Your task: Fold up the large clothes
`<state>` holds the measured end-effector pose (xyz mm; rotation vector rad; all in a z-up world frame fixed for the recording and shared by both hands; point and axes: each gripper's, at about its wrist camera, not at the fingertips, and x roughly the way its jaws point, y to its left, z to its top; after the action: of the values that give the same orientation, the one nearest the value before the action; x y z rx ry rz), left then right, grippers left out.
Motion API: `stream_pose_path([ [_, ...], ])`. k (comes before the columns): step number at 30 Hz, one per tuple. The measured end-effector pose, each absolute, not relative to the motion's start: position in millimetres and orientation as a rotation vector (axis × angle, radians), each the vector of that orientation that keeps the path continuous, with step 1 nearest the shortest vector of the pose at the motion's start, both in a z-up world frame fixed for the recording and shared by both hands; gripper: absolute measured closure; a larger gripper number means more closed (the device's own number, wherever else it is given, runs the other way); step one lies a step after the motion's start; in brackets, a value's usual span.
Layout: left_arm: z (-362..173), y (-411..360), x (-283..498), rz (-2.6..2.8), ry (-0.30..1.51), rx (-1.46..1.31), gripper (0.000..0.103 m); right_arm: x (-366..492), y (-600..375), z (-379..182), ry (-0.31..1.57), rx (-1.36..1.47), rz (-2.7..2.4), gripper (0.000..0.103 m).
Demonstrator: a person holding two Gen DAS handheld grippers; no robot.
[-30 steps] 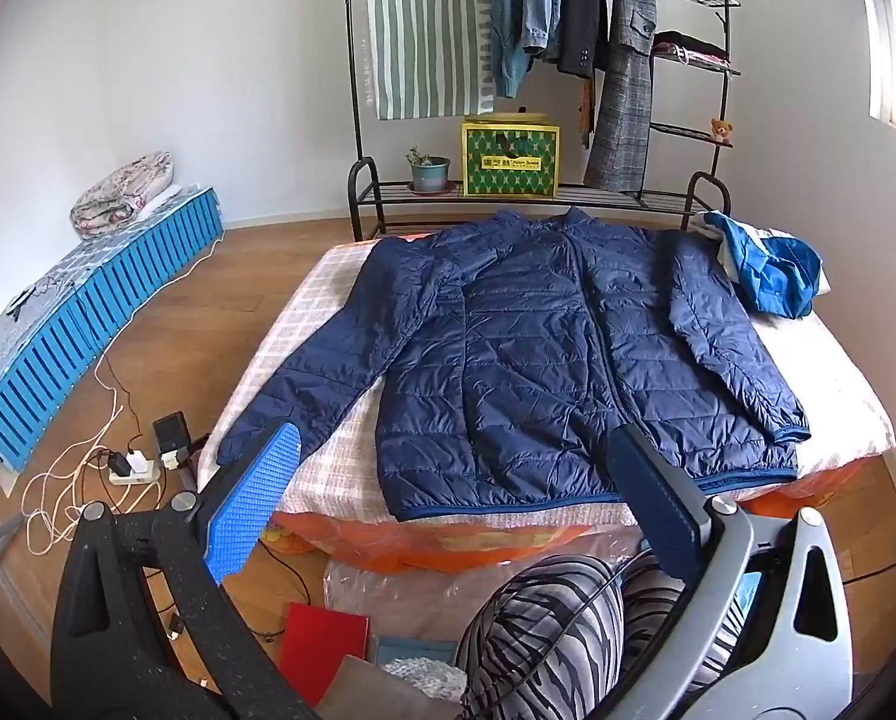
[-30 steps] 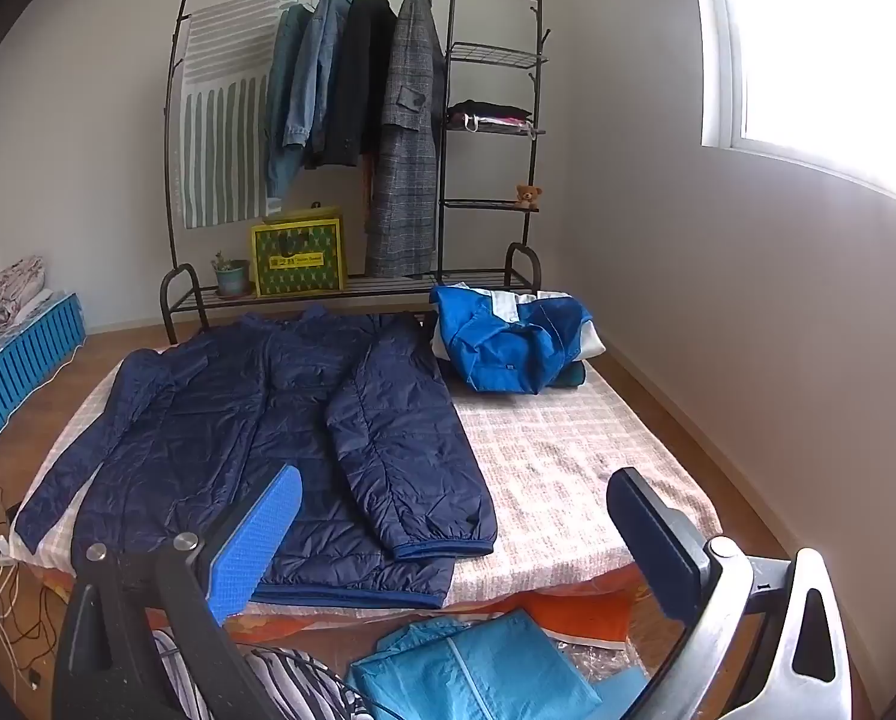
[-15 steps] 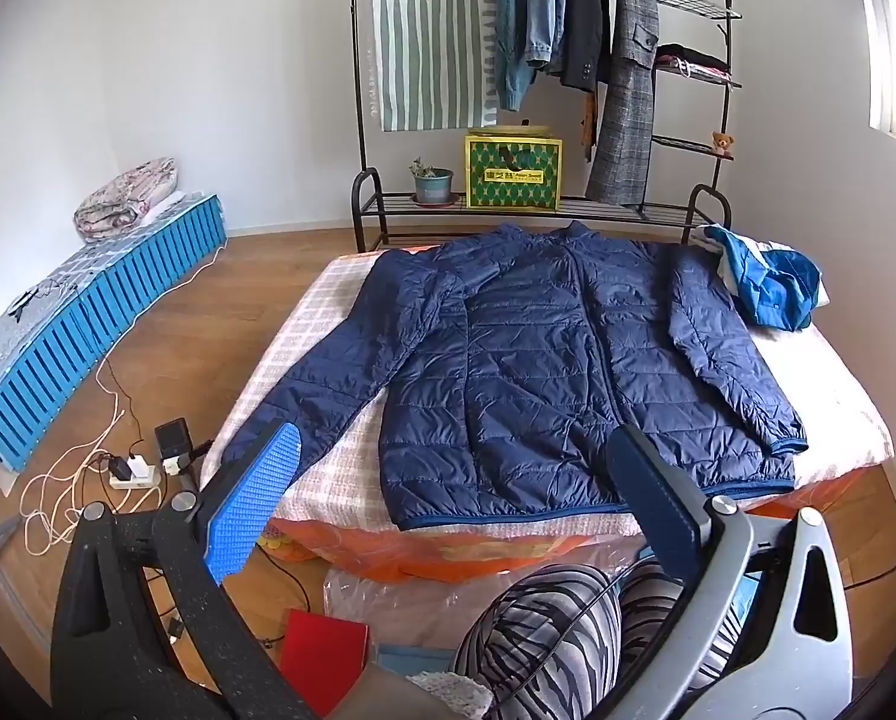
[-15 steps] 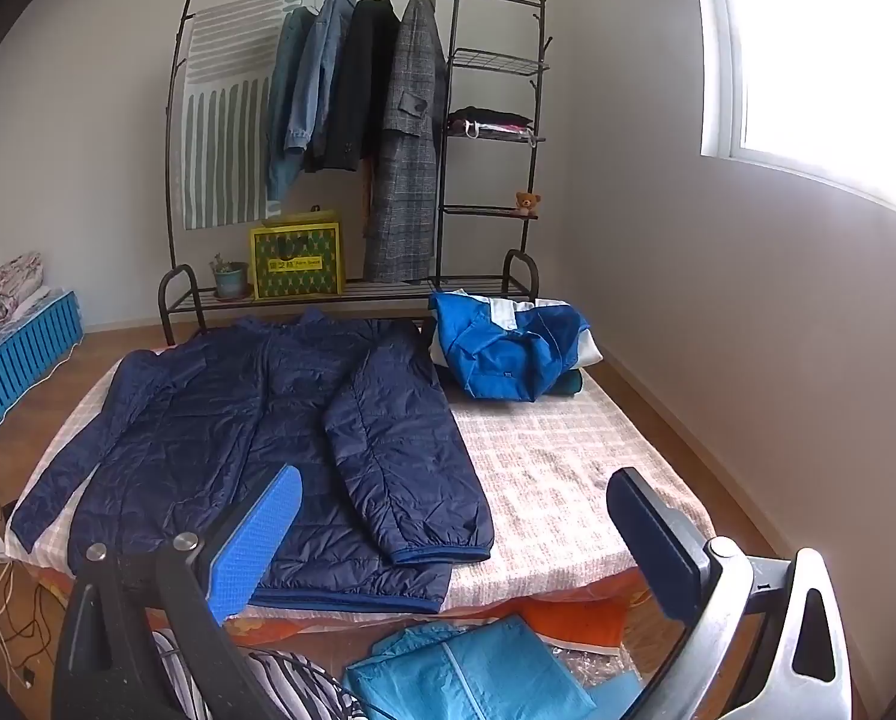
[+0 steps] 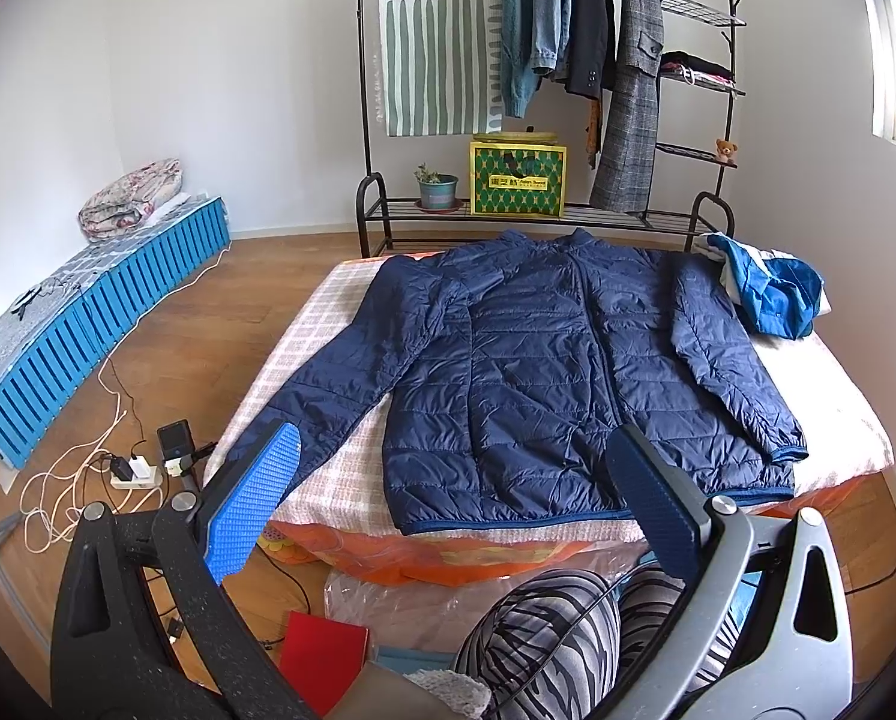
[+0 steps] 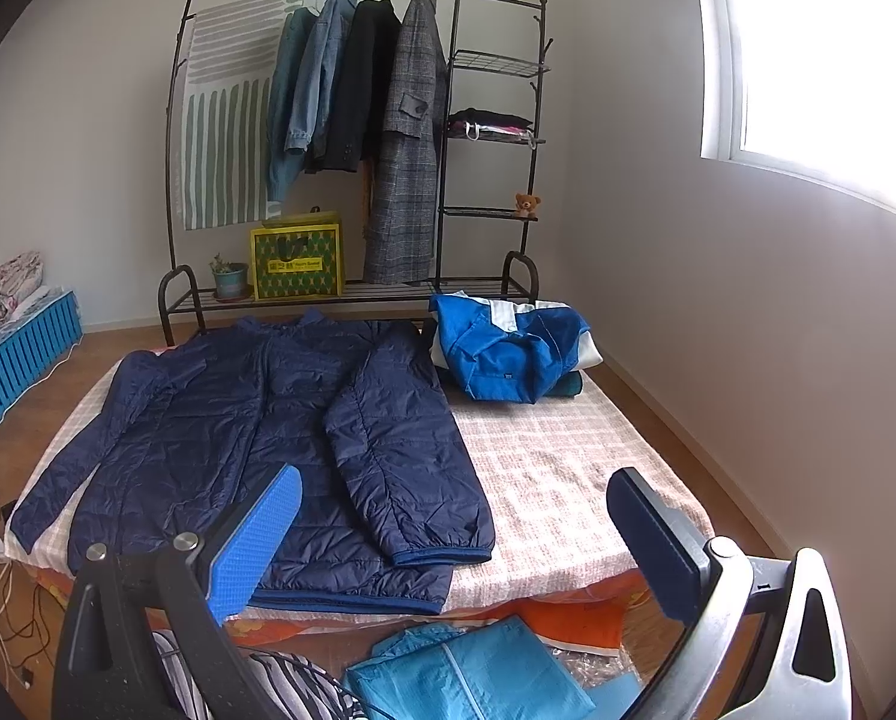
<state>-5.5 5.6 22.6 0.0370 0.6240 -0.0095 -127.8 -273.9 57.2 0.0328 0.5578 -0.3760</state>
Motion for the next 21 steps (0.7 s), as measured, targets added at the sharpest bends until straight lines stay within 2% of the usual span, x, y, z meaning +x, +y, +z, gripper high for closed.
stream_pose_path([
  [21,24.5,9.3,-5.6,-0.008,0.620,0.034,0.000,-125.6,-268.7,57.1,0.555,0.031,-0.375,0.000],
])
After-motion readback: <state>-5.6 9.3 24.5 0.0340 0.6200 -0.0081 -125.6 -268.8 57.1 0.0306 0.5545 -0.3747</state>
